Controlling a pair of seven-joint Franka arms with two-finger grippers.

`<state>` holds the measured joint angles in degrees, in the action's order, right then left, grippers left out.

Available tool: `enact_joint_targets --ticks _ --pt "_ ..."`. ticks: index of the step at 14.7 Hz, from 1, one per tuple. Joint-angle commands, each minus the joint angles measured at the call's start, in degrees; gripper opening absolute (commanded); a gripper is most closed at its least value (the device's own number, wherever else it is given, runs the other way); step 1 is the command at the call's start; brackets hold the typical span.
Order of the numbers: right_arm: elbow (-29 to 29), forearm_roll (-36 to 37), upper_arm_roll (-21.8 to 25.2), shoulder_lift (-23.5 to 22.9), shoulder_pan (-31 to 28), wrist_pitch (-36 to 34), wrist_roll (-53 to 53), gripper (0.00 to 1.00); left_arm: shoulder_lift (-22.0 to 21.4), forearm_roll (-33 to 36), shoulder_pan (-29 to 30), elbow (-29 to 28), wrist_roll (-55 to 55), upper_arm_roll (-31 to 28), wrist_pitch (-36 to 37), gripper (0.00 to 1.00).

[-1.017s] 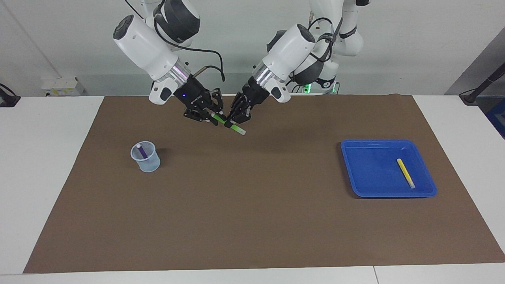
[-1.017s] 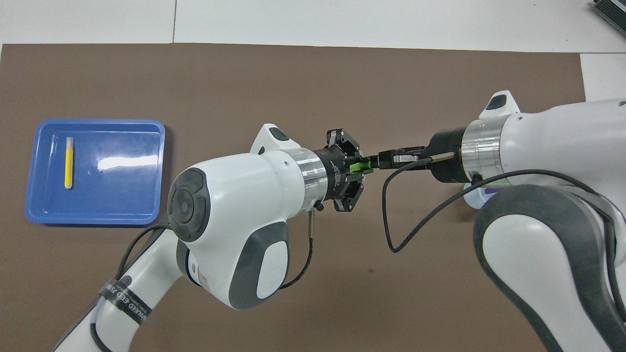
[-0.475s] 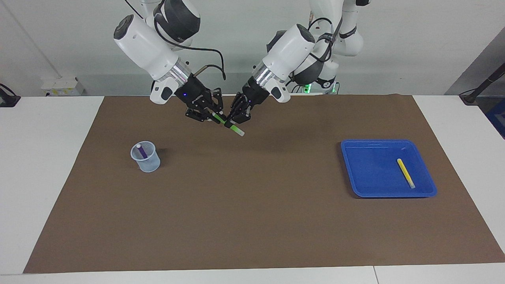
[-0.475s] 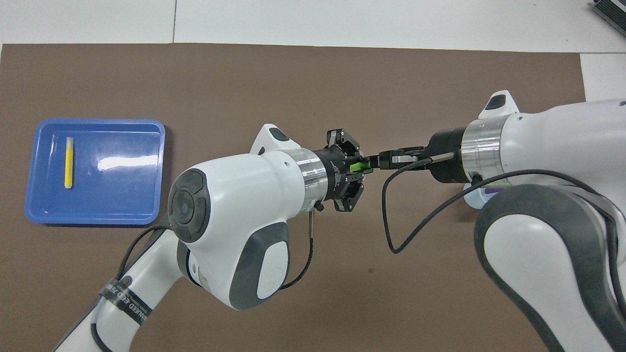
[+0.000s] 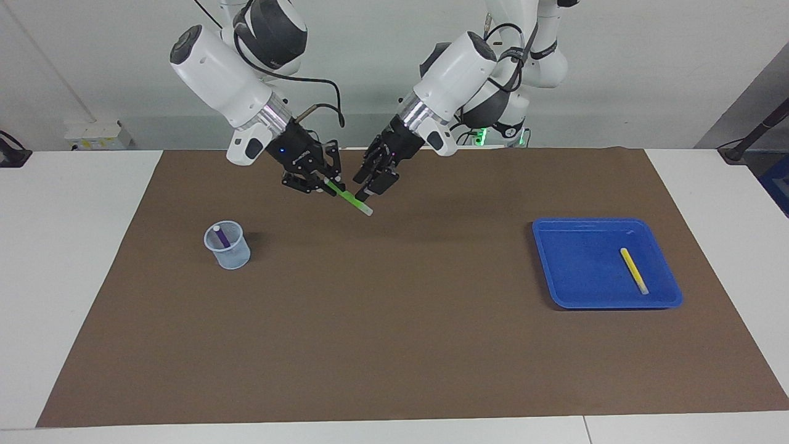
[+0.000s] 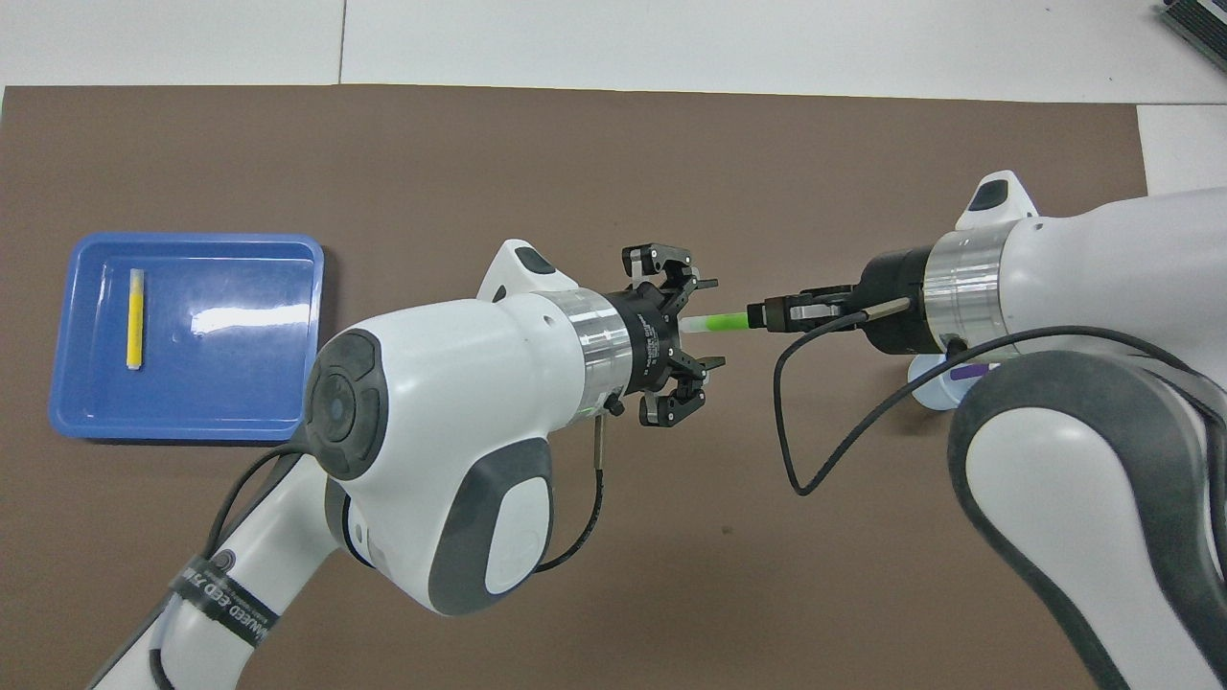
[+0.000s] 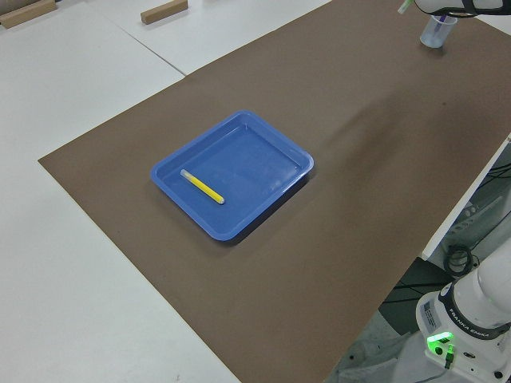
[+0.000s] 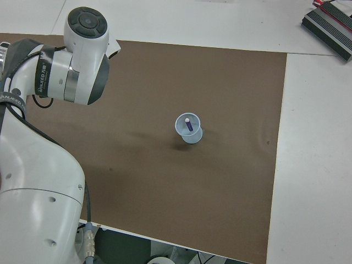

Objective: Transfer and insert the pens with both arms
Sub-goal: 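Carry the green pen to the cup while the left gripper retreats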

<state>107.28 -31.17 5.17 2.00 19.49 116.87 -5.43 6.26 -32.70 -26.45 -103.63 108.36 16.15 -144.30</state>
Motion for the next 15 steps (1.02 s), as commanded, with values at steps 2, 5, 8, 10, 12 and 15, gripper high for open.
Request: enact_joint_targets --ticks 2,5,8,10,12,15 --pt "-0.84 6.72 -0.25 0.02 -1.21 -1.47 -1.87 0.00 -3.71 -0.35 1.66 -1.49 0.45 -1.20 5.68 0.77" --pt "-1.02 14.70 -0.25 -0.07 -1.91 -1.39 -3.36 0.00 -3.97 -0.18 6.66 -1.58 -0.16 -1.21 9.64 0.77" --pt "-1.02 20.95 -0.25 -0.07 -2.18 -1.30 -3.72 0.00 -4.41 0.00 14.12 -1.66 -0.78 -1.21 13.51 0.76" --pt "-1.02 24.82 -0.25 -0.07 -2.97 -1.30 -3.72 0.00 -4.50 0.09 17.13 -1.58 -0.61 -1.21 13.52 0.81" --pt "-0.93 27.47 -0.25 -0.07 -3.58 -1.47 -3.98 0.00 -4.50 0.09 20.02 -1.84 -0.17 -1.21 13.43 0.92" --pt "-0.67 31.25 -0.25 0.02 -5.16 -2.00 -5.82 0.00 -4.50 0.17 23.20 -1.84 -0.60 -1.29 13.43 1.00"
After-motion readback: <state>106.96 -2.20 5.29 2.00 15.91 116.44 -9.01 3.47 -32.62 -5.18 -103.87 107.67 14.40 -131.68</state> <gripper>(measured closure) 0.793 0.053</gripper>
